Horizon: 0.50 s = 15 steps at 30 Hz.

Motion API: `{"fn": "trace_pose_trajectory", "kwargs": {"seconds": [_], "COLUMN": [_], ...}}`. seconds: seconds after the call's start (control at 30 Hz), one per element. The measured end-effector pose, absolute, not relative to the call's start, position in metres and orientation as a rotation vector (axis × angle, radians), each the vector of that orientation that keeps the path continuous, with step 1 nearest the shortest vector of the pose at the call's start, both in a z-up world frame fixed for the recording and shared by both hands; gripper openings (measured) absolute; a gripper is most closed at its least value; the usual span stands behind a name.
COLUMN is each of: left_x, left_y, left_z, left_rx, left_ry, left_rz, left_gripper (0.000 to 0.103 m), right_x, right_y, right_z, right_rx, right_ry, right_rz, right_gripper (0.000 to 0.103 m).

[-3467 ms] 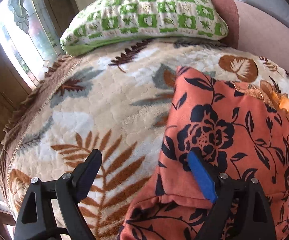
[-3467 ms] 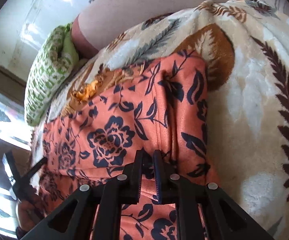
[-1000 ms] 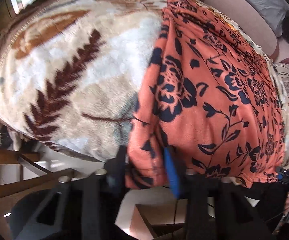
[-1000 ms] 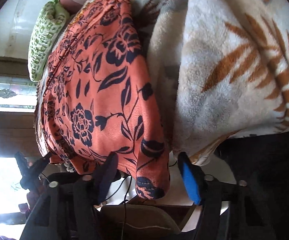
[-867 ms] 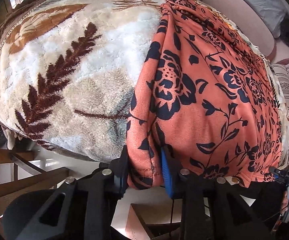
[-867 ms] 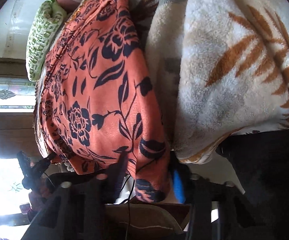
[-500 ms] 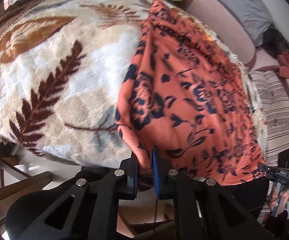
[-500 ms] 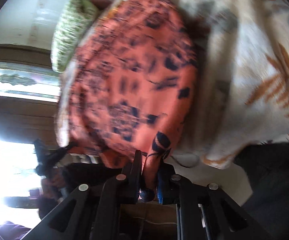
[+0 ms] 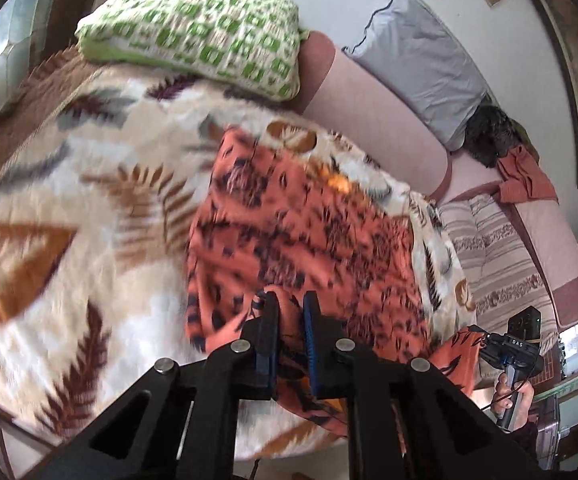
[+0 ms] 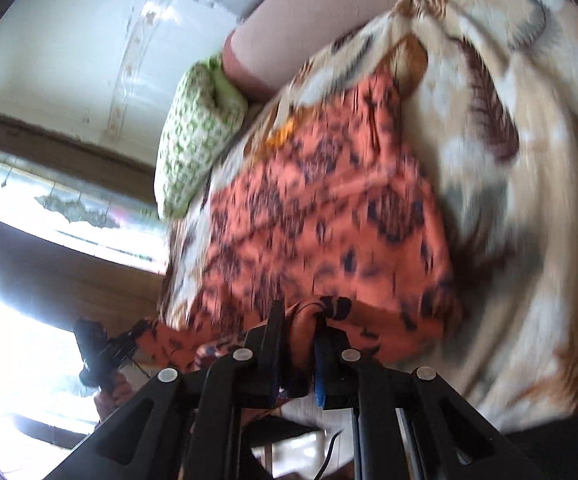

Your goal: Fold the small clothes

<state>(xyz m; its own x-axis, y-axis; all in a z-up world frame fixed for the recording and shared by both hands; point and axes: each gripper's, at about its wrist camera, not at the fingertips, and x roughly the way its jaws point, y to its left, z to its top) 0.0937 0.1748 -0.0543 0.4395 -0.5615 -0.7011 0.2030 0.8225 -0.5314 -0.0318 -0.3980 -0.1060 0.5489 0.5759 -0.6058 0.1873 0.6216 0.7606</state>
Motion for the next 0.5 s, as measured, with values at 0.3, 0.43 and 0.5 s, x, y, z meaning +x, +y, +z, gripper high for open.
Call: {"fn": "trace_pose_trajectory", "kwargs": {"seconds": [0.3,0.43,0.5], "left_x": [0.229,0.299,0.328], "left_y": [0.14,0.13,0.127], "left_z": [-0.065,-0.088,-0.105], "left_rx": [-0.45,-0.466,-0.482], "left_ry": [1.005,1.041,1.063], "left_rz": [-0.457,-0.391,-0.366], "left_gripper": [0.011,0.009,0.009], "right_x": [0.097,0.16,0.189], "right_y": [-0.453,-0.477,-0.485], "right_z": [-0.109,-0.129,-0.145], "right_rx": [0.949,0.99,1.013], "right_ry": [0.893,0.865,0.858], "right_rz": [0.158,0.102,0.076], "right_gripper": [0.013,0.013,0.013]}}
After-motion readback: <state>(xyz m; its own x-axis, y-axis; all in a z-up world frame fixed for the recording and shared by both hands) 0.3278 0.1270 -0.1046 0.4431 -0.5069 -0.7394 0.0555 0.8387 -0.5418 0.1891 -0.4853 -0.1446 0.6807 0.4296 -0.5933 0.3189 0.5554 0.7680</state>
